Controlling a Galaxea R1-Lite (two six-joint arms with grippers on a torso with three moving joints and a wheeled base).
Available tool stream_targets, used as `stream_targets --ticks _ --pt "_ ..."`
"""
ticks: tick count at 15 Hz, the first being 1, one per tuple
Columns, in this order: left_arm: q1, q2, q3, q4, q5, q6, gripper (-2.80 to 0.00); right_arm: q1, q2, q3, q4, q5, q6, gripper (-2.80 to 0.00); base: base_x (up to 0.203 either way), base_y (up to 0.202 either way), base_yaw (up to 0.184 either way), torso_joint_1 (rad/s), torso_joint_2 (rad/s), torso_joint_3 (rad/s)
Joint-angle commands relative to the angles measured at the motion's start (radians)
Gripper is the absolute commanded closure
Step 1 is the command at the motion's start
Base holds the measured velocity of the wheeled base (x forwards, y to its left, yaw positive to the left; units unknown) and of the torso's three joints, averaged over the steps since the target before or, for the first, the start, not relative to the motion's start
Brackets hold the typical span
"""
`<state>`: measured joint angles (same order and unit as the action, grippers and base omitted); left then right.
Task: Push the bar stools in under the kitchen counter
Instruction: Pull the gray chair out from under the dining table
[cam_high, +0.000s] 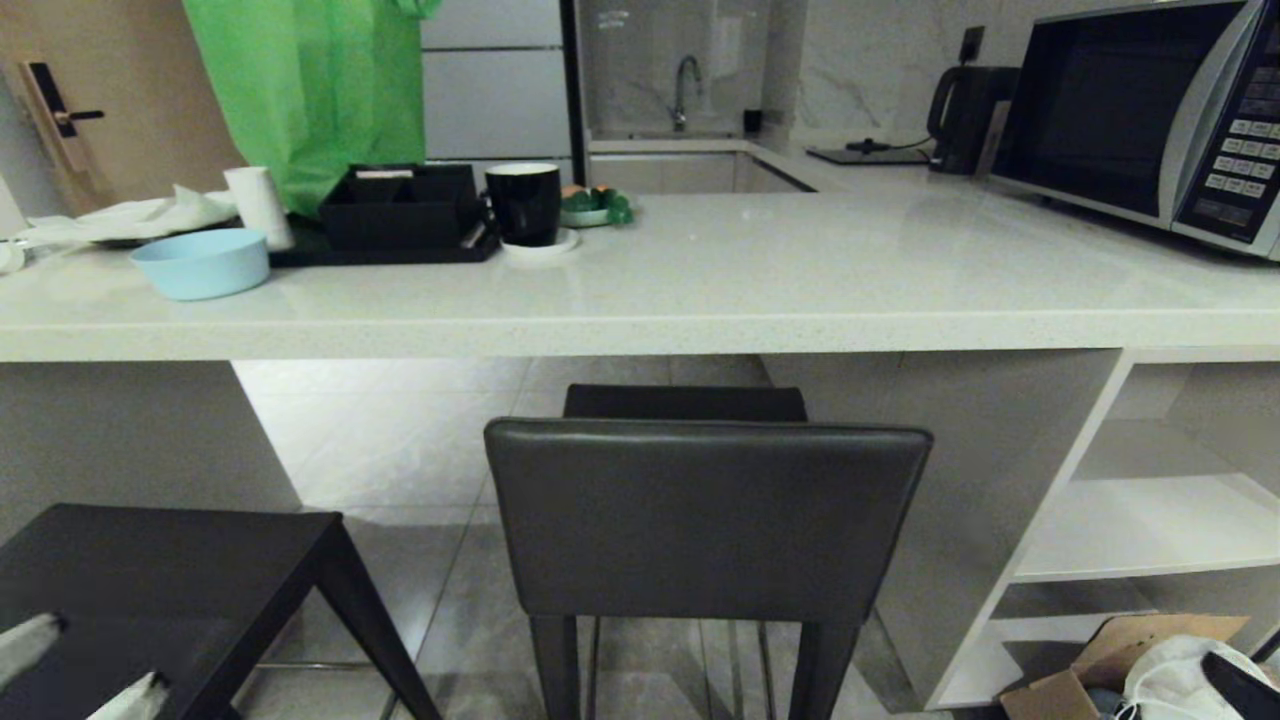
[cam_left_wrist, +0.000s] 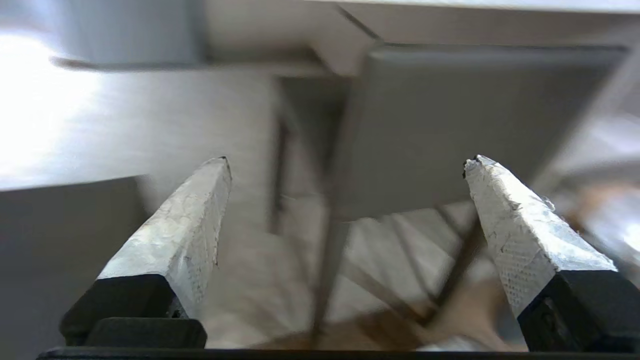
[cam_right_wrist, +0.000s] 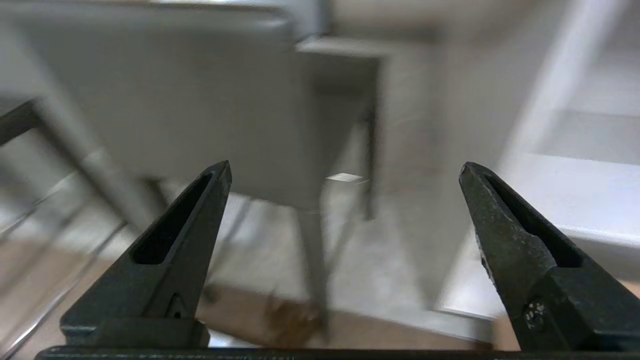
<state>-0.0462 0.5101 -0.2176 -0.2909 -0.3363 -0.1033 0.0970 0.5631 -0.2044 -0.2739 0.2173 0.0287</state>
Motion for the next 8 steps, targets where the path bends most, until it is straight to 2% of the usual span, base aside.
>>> stream_targets --ticks 1,3,5,8 --pt "-0.024 0.381 0.027 -0.242 -0.093 -0.008 -2.8 0.021 0.332 0.006 -0.176 0.104 -0.001 -2.8 0.0 0.0 0.0 0.0 0.0 0.0" --pt "-0.04 0.592 0.057 -0.464 -0.177 -0.012 -2.8 0.03 0.5 0.004 -0.324 0.207 -0.005 -2.8 0.0 0.0 0.0 0.0 0.0 0.0" --pt "-0.057 0.768 0.08 -0.627 -0.255 -0.005 -2.8 0.034 0.63 0.006 -0.439 0.307 -0.009 -2.8 0.0 0.0 0.0 0.0 0.0 0.0" --pt "-0.069 1.005 0.1 -0.867 -0.415 0.028 -2.8 0.037 0.774 0.013 -0.578 0.454 -0.014 -2.8 0.0 0.0 0.0 0.0 0.0 0.0"
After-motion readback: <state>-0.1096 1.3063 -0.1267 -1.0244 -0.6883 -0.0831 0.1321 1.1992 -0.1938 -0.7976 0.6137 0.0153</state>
